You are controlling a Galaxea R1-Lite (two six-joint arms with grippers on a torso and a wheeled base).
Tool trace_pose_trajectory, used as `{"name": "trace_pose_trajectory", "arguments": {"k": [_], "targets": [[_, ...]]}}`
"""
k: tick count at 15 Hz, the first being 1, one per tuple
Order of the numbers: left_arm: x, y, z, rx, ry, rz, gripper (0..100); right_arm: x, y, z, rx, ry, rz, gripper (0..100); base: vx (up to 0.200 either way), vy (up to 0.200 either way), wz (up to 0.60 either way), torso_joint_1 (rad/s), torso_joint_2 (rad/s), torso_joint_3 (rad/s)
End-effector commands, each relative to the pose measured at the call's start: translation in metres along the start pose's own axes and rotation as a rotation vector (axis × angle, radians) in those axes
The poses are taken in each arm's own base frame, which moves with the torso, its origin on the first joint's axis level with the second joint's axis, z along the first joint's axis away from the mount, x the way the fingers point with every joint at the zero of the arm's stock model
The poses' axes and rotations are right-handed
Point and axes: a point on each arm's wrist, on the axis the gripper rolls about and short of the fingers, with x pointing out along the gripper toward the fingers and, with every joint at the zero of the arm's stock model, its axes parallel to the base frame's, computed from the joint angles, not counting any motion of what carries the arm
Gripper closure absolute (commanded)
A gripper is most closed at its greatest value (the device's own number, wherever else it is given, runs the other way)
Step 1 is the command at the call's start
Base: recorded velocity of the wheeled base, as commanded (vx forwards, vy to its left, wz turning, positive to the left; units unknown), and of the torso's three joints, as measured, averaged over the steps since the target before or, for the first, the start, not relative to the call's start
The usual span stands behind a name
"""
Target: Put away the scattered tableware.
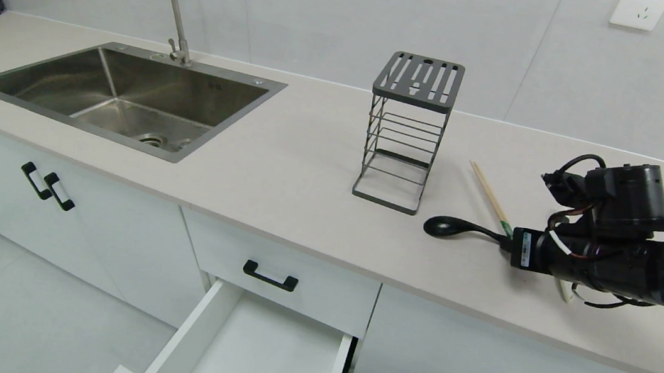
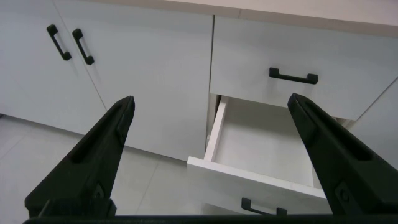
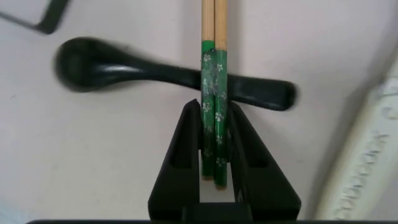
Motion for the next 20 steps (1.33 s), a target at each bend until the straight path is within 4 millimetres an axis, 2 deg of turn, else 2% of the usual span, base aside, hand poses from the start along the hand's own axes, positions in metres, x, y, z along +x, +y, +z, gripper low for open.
{"name": "trace_pose_trajectory", "arguments": {"k": [1, 3, 5, 6, 7, 9, 10, 11, 12, 13, 15, 20], "targets": [[0.0, 0.0, 0.0, -0.001, 0.001, 0.0, 0, -0.019, -0.002, 0.004, 0.007, -0.048, 0.006, 100, 0.0, 0.0, 0.0, 0.0, 0.0, 0.0], [0.0, 0.0, 0.0, -0.001, 0.001, 0.0, 0, -0.043, 0.006, 0.004, -0.01, -0.096, 0.05, 100, 0.0, 0.0, 0.0, 0.0, 0.0, 0.0], [0.0, 0.0, 0.0, -0.001, 0.001, 0.0, 0, -0.08, 0.016, -0.003, -0.039, -0.161, 0.12, 100, 0.0, 0.0, 0.0, 0.0, 0.0, 0.0], [0.0, 0.0, 0.0, -0.001, 0.001, 0.0, 0, -0.09, 0.017, -0.005, -0.046, -0.182, 0.134, 100, 0.0, 0.0, 0.0, 0.0, 0.0, 0.0], [0.0, 0.0, 0.0, -0.001, 0.0, 0.0, 0, -0.109, 0.018, -0.012, -0.064, -0.22, 0.156, 100, 0.0, 0.0, 0.0, 0.0, 0.0, 0.0], [0.0, 0.0, 0.0, 0.001, 0.001, 0.0, 0, -0.129, 0.012, -0.019, -0.107, -0.266, 0.165, 100, 0.0, 0.0, 0.0, 0.0, 0.0, 0.0], [0.0, 0.0, 0.0, 0.001, 0.001, 0.0, 0, -0.15, 0.005, -0.027, -0.169, -0.324, 0.171, 100, 0.0, 0.0, 0.0, 0.0, 0.0, 0.0], [0.0, 0.0, 0.0, -0.001, 0.001, 0.0, 0, -0.156, 0.003, -0.029, -0.191, -0.346, 0.171, 100, 0.0, 0.0, 0.0, 0.0, 0.0, 0.0], [0.0, 0.0, 0.0, 0.001, 0.001, 0.0, 0, -0.172, -0.001, -0.034, -0.252, -0.398, 0.174, 100, 0.0, 0.0, 0.0, 0.0, 0.0, 0.0], [0.0, 0.0, 0.0, -0.001, 0.001, 0.0, 0, -0.177, -0.002, -0.035, -0.272, -0.416, 0.178, 100, 0.0, 0.0, 0.0, 0.0, 0.0, 0.0], [0.0, 0.0, 0.0, 0.001, 0.001, 0.0, 0, -0.195, 0.002, -0.041, -0.395, -0.475, 0.315, 100, 0.0, 0.0, 0.0, 0.0, 0.0, 0.0], [0.0, 0.0, 0.0, -0.001, 0.001, 0.0, 0, -0.2, 0.018, -0.051, -0.529, -0.468, 0.479, 100, 0.0, 0.0, 0.0, 0.0, 0.0, 0.0]]}}
